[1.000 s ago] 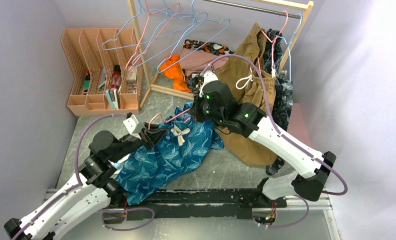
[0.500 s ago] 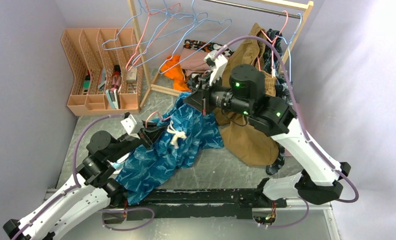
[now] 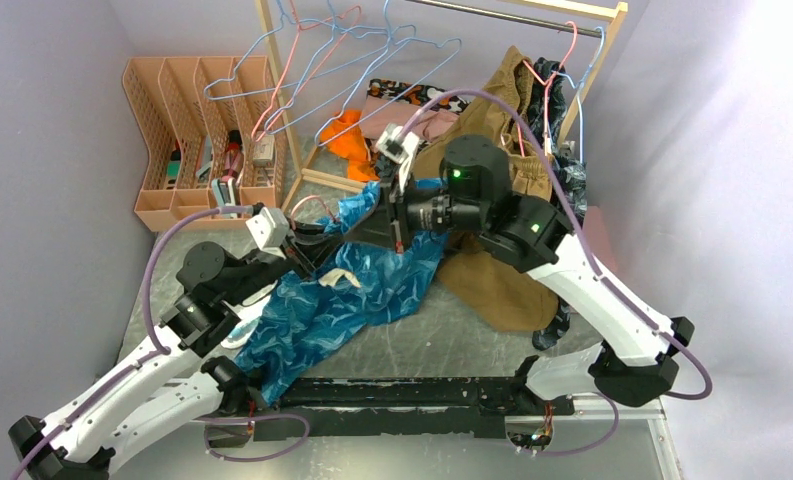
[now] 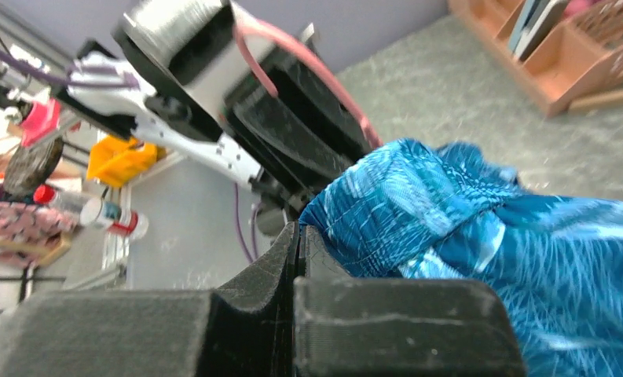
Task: Place the shorts on the hanger
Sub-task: Hang the shorts on the hanger.
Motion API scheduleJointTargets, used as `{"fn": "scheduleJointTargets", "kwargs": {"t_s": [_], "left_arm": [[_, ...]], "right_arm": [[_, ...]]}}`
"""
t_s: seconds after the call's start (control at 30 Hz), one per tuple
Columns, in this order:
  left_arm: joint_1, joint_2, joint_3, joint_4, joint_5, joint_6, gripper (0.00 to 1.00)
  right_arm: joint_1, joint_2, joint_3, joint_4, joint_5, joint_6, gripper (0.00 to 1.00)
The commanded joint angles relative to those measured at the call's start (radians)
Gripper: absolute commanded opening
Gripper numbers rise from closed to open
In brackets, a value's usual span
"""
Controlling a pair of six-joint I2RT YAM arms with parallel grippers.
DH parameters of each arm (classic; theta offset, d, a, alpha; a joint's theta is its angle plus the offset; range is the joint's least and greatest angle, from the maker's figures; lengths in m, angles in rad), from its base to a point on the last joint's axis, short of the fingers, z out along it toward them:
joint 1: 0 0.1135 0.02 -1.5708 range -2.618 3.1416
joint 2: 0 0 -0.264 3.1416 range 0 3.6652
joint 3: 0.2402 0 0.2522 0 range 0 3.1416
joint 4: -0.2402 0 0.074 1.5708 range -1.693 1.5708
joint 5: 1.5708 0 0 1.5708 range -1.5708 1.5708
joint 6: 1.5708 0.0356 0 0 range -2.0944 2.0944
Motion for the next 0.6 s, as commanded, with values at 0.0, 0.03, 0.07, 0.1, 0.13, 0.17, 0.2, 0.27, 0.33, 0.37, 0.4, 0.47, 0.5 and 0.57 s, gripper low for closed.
{"fn": "scheduleJointTargets", "kwargs": {"t_s": [0.0,0.03,0.07,0.1,0.13,0.17,0.2,0.27,0.33,0.37,0.4,0.47,0.5,0.57], "left_arm": [[0.001,-0.021,0.038,0.135,0.032,-0.038,0.07],[0.001,-0.029,0.034,0.136,0.024,-0.042,0.07],[0.002,-0.036,0.032,0.144,0.02,-0.049,0.07],[0.001,-0.043,0.026,0.154,0.016,-0.056,0.07],[0.002,-0.05,0.023,0.166,0.013,-0.064,0.07],[0.003,-0.054,0.021,0.175,0.013,-0.076,0.07],[0.003,-0.058,0.021,0.18,0.013,-0.083,0.07],[0.001,-0.07,0.024,0.183,0.01,-0.094,0.07],[0.002,-0.087,0.027,0.178,0.003,-0.099,0.07],[0.002,-0.097,0.029,0.17,0.001,-0.099,0.07],[0.002,-0.107,0.03,0.159,0.001,-0.099,0.07],[0.001,-0.127,0.032,0.134,0.007,-0.099,0.07],[0.002,-0.136,0.033,0.121,0.011,-0.1,0.07],[0.002,-0.157,0.029,0.098,0.014,-0.105,0.07]], "right_arm": [[0.016,-0.021,-0.069,-0.008,-0.095,-0.039,0.0],[0.017,-0.028,-0.078,-0.017,-0.1,-0.051,0.0],[0.017,-0.032,-0.087,-0.029,-0.096,-0.06,0.0],[0.017,-0.035,-0.095,-0.038,-0.094,-0.066,0.0],[0.019,-0.034,-0.103,-0.048,-0.089,-0.071,0.0],[0.018,-0.035,-0.111,-0.055,-0.087,-0.075,0.0],[0.018,-0.036,-0.117,-0.059,-0.091,-0.079,0.0],[0.018,-0.039,-0.121,-0.069,-0.107,-0.092,0.0],[0.018,-0.052,-0.119,-0.083,-0.104,-0.104,0.0],[0.019,-0.062,-0.117,-0.09,-0.092,-0.109,0.0],[0.018,-0.071,-0.113,-0.1,-0.074,-0.113,0.0],[0.019,-0.088,-0.097,-0.127,-0.061,-0.121,0.2],[0.018,-0.096,-0.088,-0.137,-0.065,-0.126,0.29],[0.019,-0.111,-0.062,-0.151,-0.068,-0.129,0.4]]}}
